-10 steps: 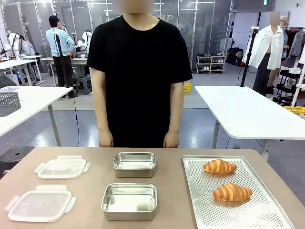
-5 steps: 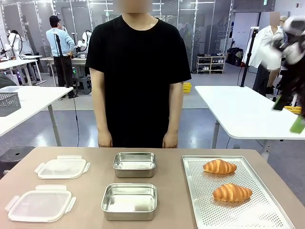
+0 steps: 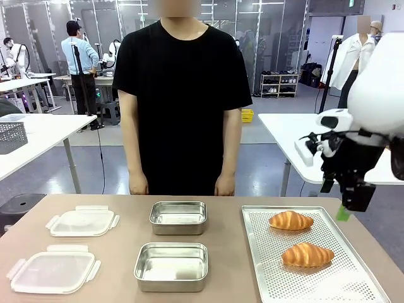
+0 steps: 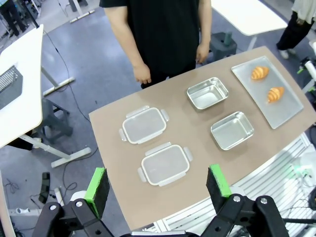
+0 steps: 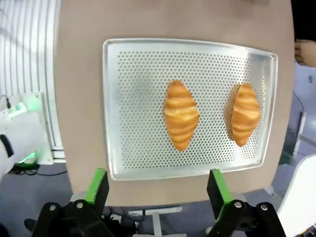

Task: Place the bread into the airtight container.
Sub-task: Pick up a Butter Roll and place it into an empty Airtight Container.

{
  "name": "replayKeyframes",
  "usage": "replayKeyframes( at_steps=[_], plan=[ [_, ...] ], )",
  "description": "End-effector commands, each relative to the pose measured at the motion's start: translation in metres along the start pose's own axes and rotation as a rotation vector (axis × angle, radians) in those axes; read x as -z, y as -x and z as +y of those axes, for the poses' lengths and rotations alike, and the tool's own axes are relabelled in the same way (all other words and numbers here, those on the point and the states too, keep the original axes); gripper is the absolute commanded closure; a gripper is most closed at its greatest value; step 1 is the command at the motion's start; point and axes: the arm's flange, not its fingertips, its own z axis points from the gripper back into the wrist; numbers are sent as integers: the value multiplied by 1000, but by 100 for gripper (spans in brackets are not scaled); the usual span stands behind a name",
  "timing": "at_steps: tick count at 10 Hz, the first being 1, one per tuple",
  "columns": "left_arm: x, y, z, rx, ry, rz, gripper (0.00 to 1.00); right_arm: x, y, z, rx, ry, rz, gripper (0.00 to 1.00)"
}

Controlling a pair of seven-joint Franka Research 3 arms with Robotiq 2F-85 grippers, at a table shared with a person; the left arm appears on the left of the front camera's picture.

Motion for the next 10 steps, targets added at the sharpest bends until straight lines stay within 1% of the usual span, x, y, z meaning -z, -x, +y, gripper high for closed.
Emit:
replayKeyframes(
  at_steps=[1, 2, 4, 5, 7, 9, 10],
  plan=[
    [-1, 0, 0, -2, 3, 0, 0, 27, 0, -3, -3, 25, -46, 0],
    [-1, 0, 0, -2, 3, 0, 0, 47, 1, -4, 4, 20, -63, 0],
    [-1, 0, 0, -2, 3, 0, 0, 87, 6, -1, 18, 62, -56, 0],
    [-1, 0, 0, -2, 3, 0, 0, 103, 8, 5, 28, 50, -69, 0],
    [-1, 0, 0, -2, 3, 0, 0, 113, 10, 9, 35, 54, -78, 0],
    [-1, 0, 0, -2, 3, 0, 0, 120, 13, 8, 70, 65, -56, 0],
    [-1, 0, 0, -2, 3, 0, 0, 111, 7, 4, 61, 45, -53, 0]
  ],
)
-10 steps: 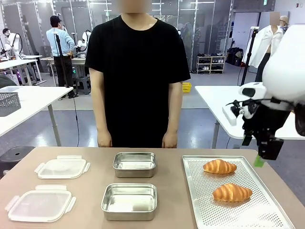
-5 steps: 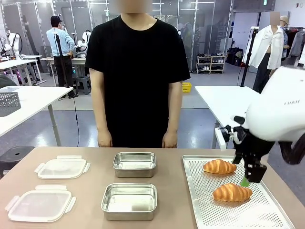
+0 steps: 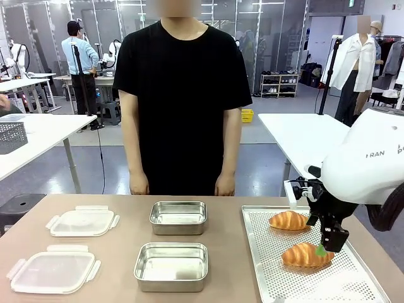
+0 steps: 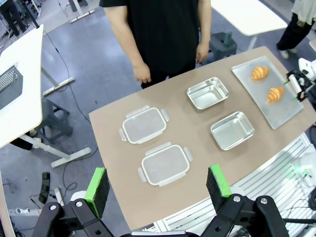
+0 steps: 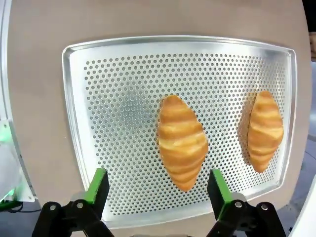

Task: Place the bread into the airtight container.
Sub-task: Pick up a Butter Roll and place it into an empty Airtight Container.

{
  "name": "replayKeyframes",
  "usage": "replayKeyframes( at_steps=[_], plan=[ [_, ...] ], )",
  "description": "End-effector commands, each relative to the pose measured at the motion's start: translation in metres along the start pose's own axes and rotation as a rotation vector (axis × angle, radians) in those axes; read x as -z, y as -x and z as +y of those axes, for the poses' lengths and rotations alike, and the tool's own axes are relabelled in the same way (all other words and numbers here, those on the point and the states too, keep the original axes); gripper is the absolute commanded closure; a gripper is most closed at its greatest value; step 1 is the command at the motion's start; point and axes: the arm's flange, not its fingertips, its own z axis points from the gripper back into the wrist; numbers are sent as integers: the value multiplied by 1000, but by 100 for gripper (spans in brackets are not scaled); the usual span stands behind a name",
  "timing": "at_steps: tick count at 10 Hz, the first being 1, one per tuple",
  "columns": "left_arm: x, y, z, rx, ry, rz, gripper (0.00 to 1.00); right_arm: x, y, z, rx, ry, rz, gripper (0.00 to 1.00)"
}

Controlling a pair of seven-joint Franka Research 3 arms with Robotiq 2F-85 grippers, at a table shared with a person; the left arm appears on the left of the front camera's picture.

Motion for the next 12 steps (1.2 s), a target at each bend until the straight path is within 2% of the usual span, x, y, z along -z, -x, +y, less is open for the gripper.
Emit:
replayKeyframes(
  at_steps=[1, 6, 9, 12],
  plan=[
    [-1, 0, 0, -2, 3, -1, 0, -1, -2, 1, -6, -4, -3, 0],
    [-1, 0, 0, -2, 3, -1, 0, 0, -3, 1, -8, -1, 4, 0],
    [-1, 0, 0, -2, 3, -1, 0, 31, 1, -14, -48, 50, -8, 0],
    [-1, 0, 0, -2, 3, -1, 0, 57, 10, -28, -25, 22, 10, 0]
  ],
)
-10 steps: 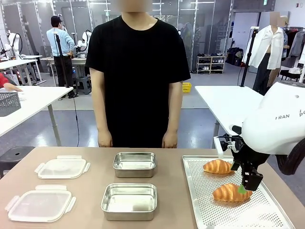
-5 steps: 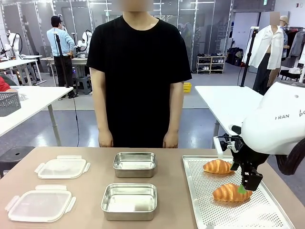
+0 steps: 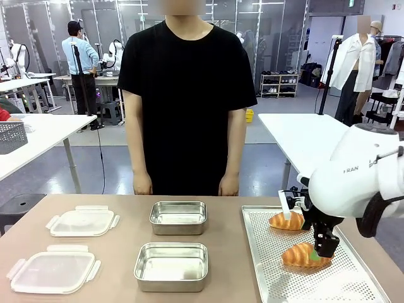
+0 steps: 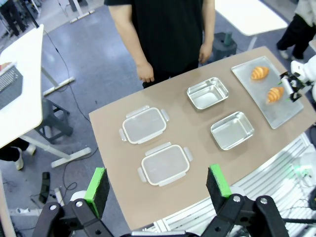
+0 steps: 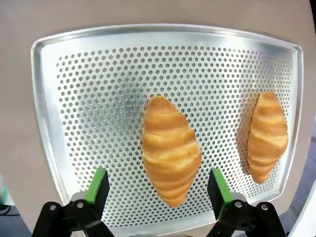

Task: Place the bread into the airtight container.
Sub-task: Pick up a Butter Roll and place it into an empty Airtight Container.

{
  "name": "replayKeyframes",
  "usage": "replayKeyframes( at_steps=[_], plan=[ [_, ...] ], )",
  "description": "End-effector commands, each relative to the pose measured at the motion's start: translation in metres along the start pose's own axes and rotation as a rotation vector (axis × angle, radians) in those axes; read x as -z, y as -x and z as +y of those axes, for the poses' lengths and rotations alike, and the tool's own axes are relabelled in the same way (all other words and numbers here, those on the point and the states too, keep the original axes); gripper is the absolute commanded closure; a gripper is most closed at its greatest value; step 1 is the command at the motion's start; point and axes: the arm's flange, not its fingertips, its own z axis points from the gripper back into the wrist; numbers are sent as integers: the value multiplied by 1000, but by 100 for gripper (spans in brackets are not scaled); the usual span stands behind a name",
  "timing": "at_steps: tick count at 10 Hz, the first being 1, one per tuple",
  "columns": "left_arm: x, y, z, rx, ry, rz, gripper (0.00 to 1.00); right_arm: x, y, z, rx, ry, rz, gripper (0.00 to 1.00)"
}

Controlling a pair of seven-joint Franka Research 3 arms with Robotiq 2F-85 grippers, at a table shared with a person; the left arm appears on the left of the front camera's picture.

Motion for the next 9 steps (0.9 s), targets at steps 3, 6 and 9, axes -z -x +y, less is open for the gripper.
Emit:
replayKeyframes(
  at_steps=[3, 6, 9],
  plan=[
    [-1, 0, 0, -2, 3, 0, 0, 26, 14, -20, 20, 12, -7, 0],
    [-1, 0, 0, -2, 3, 0, 0, 45, 18, -31, 1, -4, -6, 0],
    [-1, 0, 0, -2, 3, 0, 0, 60, 16, -38, 13, -29, 6, 0]
  ],
)
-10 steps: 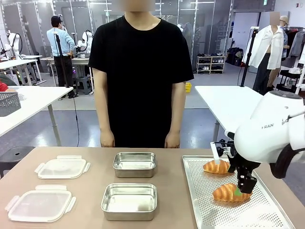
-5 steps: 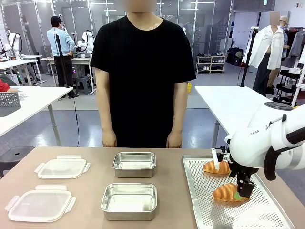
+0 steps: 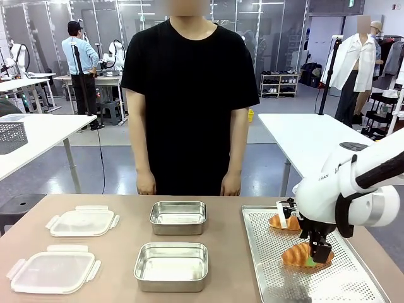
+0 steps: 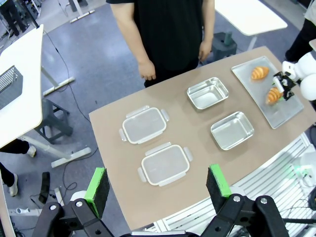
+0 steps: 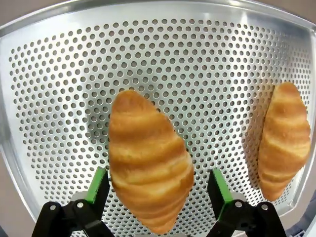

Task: Place the bread into the airtight container.
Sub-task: Pick up a Butter Roll and place it into an empty Airtight Container.

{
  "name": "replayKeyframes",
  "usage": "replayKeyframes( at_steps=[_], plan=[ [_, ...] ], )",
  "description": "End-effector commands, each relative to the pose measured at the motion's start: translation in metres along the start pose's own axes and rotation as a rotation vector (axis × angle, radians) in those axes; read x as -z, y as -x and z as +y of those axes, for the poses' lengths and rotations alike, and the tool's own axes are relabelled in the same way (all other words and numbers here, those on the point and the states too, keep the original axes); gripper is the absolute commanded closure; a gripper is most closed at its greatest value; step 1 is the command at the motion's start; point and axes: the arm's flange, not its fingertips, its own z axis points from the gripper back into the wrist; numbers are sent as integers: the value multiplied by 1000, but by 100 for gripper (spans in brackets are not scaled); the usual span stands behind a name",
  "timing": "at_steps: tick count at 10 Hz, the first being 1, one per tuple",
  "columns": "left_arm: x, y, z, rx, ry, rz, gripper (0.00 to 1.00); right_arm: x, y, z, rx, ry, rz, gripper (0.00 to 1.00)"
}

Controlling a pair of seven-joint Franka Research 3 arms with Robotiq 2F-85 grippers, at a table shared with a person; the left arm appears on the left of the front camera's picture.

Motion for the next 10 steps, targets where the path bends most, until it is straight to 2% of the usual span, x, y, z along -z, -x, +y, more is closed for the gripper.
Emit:
replayKeyframes(
  at_steps=[1, 4, 6, 7, 8, 9, 10],
  plan=[
    [-1, 0, 0, -2, 3, -1, 0, 13, 3, -11, -12, -14, -5, 0],
    [-1, 0, 0, -2, 3, -1, 0, 28, 4, -14, -2, -66, -5, 0],
    [-1, 0, 0, -2, 3, -1, 0, 30, 3, -12, -18, -55, 2, 0],
    [-1, 0, 0, -2, 3, -1, 0, 29, 4, -11, -24, -52, -5, 16],
    [-1, 0, 0, -2, 3, -1, 0, 28, 4, -10, -22, -52, -4, 20],
    [-1, 0, 0, -2, 3, -1, 0, 26, 5, -9, -18, -56, -5, 35],
    [-1, 0, 0, -2, 3, -1, 0, 21, 5, -9, -15, -65, -12, 40]
  ],
)
